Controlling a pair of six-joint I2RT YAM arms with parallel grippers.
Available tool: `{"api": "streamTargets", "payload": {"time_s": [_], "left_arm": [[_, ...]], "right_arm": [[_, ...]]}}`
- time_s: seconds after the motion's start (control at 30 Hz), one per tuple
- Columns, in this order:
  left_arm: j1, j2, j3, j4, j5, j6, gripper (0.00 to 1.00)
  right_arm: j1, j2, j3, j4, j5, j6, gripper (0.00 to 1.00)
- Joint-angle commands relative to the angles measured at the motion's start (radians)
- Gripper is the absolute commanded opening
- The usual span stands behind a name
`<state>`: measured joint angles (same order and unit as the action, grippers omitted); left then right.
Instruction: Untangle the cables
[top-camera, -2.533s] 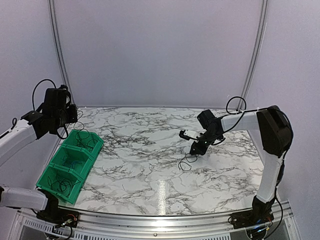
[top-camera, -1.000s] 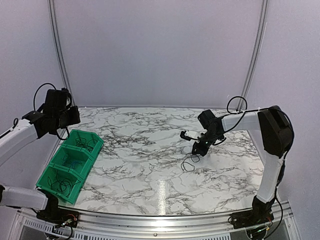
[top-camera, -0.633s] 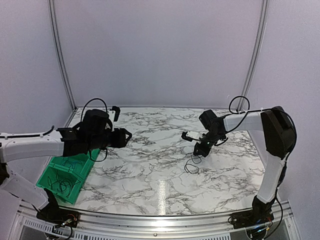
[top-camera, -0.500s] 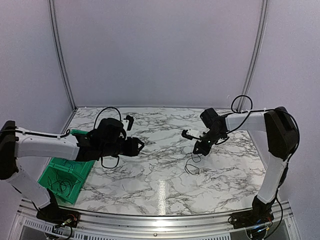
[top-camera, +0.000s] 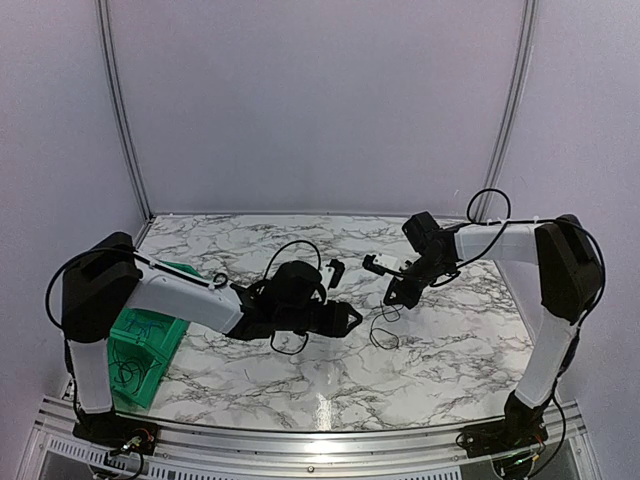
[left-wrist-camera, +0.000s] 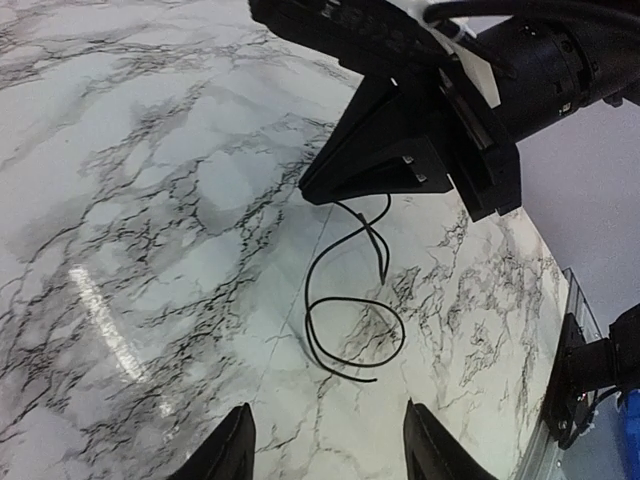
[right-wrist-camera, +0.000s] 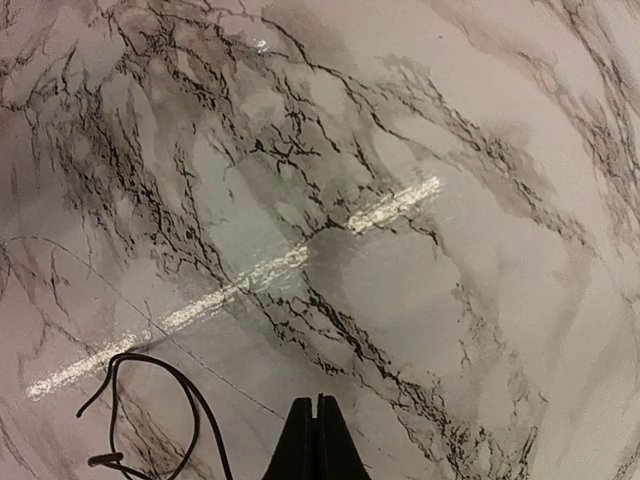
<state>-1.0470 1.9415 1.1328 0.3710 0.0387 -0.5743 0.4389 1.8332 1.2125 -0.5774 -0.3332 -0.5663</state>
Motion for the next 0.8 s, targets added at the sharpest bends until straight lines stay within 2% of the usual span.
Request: {"api": "streamTargets", "payload": {"time_s": [0.0,0.1,0.3,0.63,0.77], "left_arm": [[-0.019,0.100,0.085,0.054,0.061,-0.029,0.51],[-0.021,0.166,0.128,0.054,0.092,-0.042,0.47],[-0.033,0.248,0.176,0.054,0.117,-0.039,0.47],[-0.034,0.352,0.258,0.054,0.124,-0.057,0.31],[-0.033,0.383,0.283,0.053,0.126,-0.083,0.18]], "right_arm": [[-0.006,-0.030,-0.001,0.002,-0.018,0.017,0.00],[-0.005,-0.031,-0.001,0.003,-0.019,0.019,0.00],[-0.005,-0.031,-0.002,0.007,-0.019,0.022,0.00],[-0.005,-0.026,-0.003,0.008,-0.014,0.022,0.00],[-0.005,-0.027,-0.002,0.010,-0.012,0.023,0.00]]}}
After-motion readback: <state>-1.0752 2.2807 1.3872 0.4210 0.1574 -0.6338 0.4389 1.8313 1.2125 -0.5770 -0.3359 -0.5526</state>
